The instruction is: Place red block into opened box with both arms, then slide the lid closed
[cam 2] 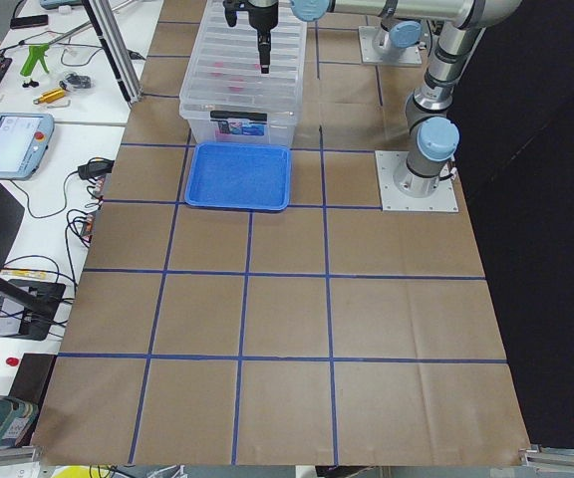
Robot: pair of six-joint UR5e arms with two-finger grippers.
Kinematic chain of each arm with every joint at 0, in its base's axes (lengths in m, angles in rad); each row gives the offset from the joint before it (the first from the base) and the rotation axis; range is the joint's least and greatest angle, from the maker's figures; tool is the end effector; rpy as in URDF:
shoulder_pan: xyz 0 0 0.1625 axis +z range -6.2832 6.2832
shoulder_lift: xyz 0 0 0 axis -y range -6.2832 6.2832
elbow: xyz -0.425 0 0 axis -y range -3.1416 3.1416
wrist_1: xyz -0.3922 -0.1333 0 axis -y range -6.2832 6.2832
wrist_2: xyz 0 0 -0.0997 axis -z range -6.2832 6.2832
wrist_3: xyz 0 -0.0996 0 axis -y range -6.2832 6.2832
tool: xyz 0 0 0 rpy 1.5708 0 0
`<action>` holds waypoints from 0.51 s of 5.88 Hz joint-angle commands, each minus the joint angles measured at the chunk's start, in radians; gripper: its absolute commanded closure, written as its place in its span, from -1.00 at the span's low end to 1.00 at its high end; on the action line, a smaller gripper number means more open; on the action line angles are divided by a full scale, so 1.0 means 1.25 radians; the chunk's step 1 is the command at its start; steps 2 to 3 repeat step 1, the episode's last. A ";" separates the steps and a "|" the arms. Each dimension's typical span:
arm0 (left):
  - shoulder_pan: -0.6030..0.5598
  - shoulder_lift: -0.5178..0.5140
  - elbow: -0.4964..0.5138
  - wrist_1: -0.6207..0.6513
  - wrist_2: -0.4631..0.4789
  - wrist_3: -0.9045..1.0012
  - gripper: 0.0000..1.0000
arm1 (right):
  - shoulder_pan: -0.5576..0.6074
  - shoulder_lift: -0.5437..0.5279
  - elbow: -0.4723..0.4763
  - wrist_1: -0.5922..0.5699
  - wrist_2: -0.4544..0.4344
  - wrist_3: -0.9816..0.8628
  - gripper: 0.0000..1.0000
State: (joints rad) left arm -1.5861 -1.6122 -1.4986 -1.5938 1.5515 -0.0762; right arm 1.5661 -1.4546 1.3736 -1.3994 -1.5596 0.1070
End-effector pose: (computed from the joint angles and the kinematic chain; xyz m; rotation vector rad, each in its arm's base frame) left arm -0.1430 -0.5079 0.5004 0.0949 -3.1205 0.0108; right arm 0.1319 -0.5311 0.5082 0.1756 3.1269 0.1424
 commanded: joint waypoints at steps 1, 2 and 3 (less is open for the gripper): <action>0.000 0.001 -0.001 0.000 0.003 0.001 -0.98 | 0.000 0.000 0.007 0.000 -0.003 0.001 -1.00; 0.000 0.001 -0.001 0.000 0.003 0.001 -0.98 | 0.000 0.000 0.007 0.000 -0.003 0.001 -1.00; 0.000 0.001 -0.001 0.000 0.003 0.001 -0.98 | 0.000 0.000 0.007 0.000 -0.003 0.001 -1.00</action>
